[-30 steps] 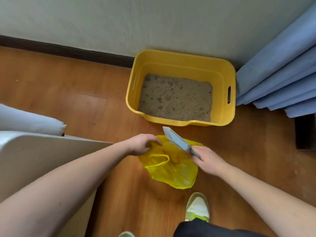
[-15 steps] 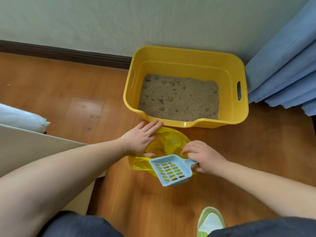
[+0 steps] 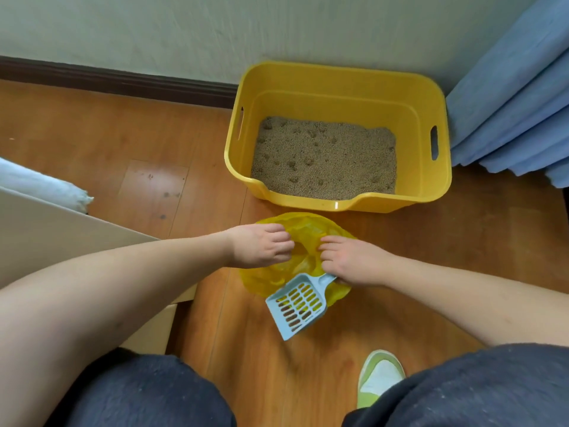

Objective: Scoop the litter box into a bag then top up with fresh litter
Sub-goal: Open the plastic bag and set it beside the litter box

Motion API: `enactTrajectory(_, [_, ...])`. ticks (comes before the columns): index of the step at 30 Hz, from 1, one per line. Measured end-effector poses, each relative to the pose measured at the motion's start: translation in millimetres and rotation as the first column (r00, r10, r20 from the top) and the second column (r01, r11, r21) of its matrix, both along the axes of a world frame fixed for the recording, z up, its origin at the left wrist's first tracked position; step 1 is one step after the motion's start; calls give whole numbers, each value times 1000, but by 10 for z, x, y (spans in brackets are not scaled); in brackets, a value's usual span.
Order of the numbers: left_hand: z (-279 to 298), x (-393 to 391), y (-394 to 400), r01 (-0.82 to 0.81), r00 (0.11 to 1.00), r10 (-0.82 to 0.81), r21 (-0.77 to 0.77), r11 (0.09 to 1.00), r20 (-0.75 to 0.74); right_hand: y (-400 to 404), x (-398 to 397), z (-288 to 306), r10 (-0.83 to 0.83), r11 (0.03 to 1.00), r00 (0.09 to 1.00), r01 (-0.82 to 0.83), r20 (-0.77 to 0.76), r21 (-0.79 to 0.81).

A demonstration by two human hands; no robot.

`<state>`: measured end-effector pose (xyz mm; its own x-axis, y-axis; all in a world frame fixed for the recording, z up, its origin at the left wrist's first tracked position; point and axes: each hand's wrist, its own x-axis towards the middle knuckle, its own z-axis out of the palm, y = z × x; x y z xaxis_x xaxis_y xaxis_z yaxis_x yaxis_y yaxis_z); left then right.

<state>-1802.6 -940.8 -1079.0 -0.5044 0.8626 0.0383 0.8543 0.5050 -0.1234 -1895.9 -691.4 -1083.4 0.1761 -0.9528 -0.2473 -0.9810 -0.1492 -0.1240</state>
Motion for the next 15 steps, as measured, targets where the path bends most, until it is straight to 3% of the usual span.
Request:
enactTrajectory(4, [-209,11,83,22,964,64,-314,949,260,30,-21,-22,55,993,998,-55,1,102])
enactTrajectory(7, [-194,86,232,-12,823,339,-583,812,456,46,61,-73,75,987,994,-64,-75,149])
enactTrajectory(10, [-169,135,293,3,788,401,-654,756,468,122,106,-74,47,994,983,-29,-175,104])
enactTrajectory(15, [-55,13,175,-52,706,464,-615,787,534,248,-68,63,-34,998,994,40,-103,57])
